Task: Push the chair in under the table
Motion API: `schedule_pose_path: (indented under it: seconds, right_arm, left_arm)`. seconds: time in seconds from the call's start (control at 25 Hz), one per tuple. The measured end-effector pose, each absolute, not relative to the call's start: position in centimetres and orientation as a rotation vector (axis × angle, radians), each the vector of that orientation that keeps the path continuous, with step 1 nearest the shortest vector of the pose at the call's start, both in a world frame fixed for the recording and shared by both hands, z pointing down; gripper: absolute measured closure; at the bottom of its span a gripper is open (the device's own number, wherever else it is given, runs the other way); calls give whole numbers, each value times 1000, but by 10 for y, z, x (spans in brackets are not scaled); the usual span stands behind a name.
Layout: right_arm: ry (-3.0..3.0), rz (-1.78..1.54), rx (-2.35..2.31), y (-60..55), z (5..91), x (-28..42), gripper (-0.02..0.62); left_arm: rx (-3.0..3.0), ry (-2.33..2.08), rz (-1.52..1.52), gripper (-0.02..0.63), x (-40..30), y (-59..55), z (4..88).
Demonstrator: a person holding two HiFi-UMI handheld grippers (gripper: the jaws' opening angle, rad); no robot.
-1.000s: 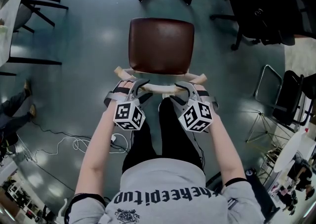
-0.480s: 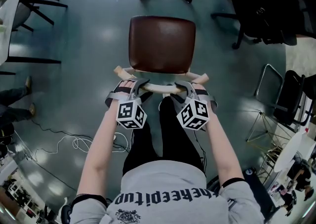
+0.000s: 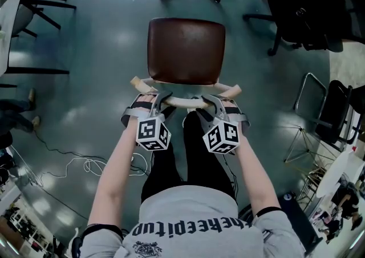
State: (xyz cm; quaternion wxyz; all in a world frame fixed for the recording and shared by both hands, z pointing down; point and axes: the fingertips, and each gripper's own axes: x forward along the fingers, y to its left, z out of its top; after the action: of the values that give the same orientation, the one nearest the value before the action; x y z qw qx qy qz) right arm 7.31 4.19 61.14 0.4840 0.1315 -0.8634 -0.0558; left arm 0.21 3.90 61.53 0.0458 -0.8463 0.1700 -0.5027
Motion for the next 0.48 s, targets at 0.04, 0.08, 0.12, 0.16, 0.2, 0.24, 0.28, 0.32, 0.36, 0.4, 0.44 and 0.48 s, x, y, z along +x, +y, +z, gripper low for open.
schedule_pose_path:
  seconds: [0.04,0.08,0.12,0.16,0.2,0.24,0.28,0.32,0.36,0.4,0.44,0.48]
  right_arm:
    - [-2105,-137,319,41,611,73,390]
    - [-2107,-136,313,41,611,74,390]
    - [-2109,-136,306,41,611,74,391]
    - [-2110,-138,300,41,611,74,392]
    - [-2112,-140,297,41,611,74,393]
    - [-2113,-143,296,41,611,74,393]
    - [-2113,-146,297,41,611,74,393]
    - [-2113,-148,298,41,611,75,393]
    - [-2114,-151,301,40,611,76,391]
    - [-2115,-155,305,38,611,77,391]
    - [-2116,-157,309,35,611,78,391]
    - [-2118,-157,313,30,611,79,391]
  left_arm:
    - [-2584,514,-1532,371,2,38,615]
    - [-2586,508,-1532,373,3,38,615]
    - [-2587,503,-1533,374,3,38,615]
    - [-2588,500,-1535,374,3,38,615]
    - [-2588,498,-1538,374,3,38,615]
    - [-2589,496,-1540,374,3,38,616]
    - [-2591,493,-1542,374,4,39,616]
    - [-2591,492,-1542,376,4,39,616]
    - [-2589,495,-1541,377,5,38,616]
    - [-2586,500,-1540,377,6,37,616]
    - [-2583,506,-1539,377,7,34,616]
    - [-2582,512,-1540,377,8,29,616]
